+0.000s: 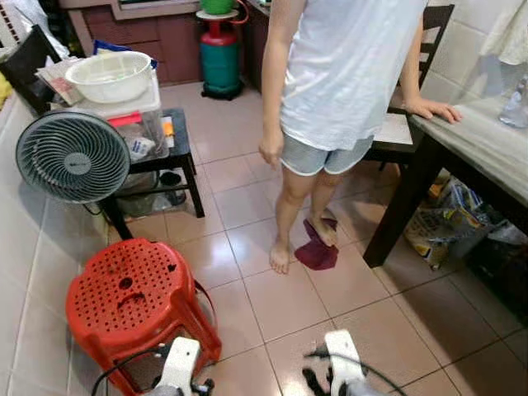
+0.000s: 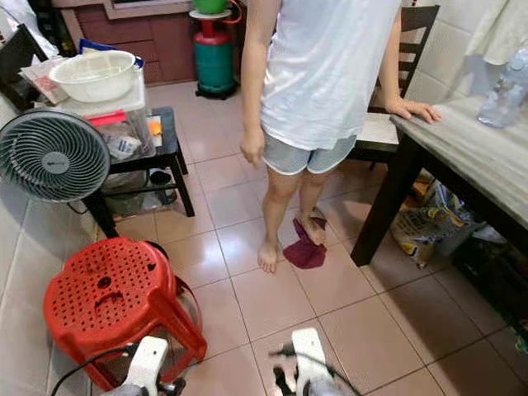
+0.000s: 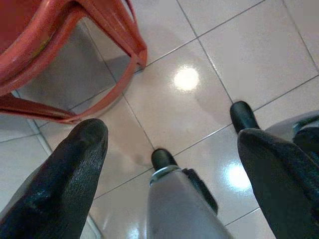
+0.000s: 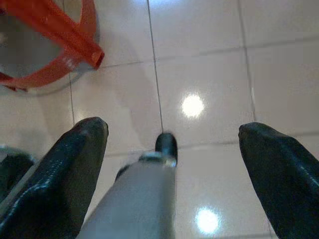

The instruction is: Setting the table

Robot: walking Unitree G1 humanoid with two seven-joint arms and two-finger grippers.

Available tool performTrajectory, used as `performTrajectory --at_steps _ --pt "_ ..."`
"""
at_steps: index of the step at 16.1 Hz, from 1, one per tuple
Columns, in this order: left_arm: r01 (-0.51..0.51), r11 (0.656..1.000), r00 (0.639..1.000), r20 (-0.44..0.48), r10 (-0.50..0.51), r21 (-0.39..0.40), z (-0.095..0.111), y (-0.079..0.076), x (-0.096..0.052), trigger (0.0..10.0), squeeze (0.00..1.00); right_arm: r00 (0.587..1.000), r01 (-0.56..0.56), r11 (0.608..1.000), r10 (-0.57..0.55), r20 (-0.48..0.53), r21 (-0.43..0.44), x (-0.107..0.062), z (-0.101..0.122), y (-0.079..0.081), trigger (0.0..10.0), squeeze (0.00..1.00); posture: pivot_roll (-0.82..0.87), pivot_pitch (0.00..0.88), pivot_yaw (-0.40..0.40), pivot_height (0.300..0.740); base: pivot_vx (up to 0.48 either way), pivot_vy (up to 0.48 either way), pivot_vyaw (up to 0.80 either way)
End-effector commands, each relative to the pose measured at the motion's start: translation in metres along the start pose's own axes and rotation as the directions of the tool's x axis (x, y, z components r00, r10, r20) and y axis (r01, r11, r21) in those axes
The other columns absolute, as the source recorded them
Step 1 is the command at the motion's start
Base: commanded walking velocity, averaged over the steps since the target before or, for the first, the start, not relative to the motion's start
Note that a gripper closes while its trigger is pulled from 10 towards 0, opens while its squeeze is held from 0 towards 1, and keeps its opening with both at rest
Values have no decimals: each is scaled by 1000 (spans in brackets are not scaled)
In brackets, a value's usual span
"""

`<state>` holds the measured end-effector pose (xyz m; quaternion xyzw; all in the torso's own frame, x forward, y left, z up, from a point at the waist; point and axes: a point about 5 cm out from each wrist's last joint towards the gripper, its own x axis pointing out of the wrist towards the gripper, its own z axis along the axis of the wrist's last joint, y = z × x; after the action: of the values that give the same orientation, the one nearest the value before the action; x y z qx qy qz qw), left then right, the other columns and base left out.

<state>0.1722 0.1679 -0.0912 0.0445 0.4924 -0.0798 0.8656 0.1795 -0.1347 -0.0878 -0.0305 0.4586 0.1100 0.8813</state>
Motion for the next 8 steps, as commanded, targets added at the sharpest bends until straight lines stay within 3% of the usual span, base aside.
performTrajectory --at_steps 1,8 --pt "-10 1000 1000 -13 10 8 -5 5 -2 10000 0 1000 7 1000 -7 -8 -10 -1 -2 -3 10000 0 -169 0 27 740 0 0 -800" --pt "-9 1000 1000 -21 9 15 -11 8 -3 10000 0 1000 14 1000 -14 -10 -22 -2 -3 -10 10000 0 -168 0 22 740 0 0 -800"
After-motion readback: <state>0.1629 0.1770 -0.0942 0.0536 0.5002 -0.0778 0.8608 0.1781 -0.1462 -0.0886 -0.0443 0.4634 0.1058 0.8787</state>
